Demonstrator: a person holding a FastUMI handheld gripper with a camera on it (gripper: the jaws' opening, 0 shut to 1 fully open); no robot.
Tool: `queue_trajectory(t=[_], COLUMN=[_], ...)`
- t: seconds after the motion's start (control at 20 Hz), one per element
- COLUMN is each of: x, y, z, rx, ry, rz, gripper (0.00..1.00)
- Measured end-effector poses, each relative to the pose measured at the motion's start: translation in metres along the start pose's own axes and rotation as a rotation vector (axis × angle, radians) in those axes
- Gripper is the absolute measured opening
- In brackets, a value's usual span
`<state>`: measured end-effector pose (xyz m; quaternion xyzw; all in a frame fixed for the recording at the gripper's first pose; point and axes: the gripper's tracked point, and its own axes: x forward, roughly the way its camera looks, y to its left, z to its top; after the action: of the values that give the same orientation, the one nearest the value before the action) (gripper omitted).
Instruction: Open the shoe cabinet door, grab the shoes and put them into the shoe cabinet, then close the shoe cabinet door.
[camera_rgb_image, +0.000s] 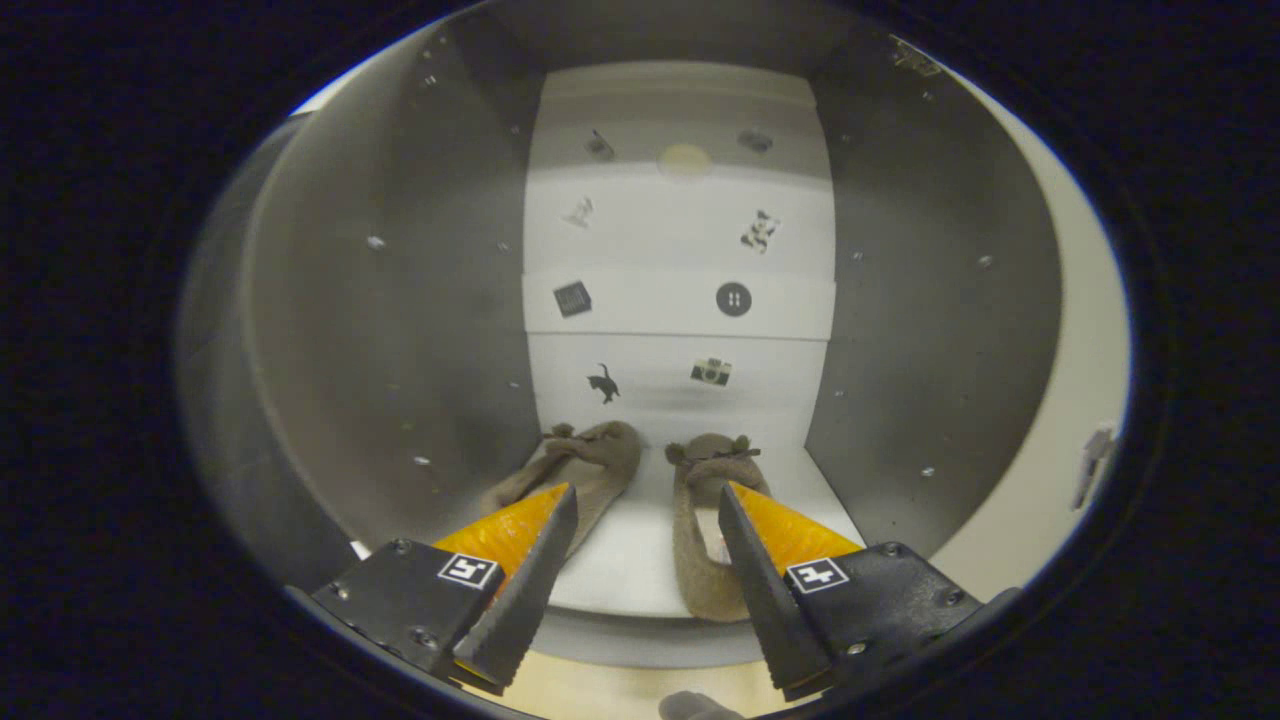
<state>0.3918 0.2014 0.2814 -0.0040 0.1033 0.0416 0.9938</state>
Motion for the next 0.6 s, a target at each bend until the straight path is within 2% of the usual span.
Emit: queue_trajectory(t=[0.05, 0.15, 0.35, 0.6], x=[-0.024, -0.074, -0.174, -0.275], y=[0.001, 0.009, 0.012, -0.013], z=[0.006, 0.011, 0.008, -0.018], rx=[0.003, 0.009, 0.014, -0.013], ry=[-0.024, -0.073, -0.138, -0.161], rz=[0.002, 0.030, 0.071, 0.052], gripper=[0.91, 1.00, 1.00, 1.00])
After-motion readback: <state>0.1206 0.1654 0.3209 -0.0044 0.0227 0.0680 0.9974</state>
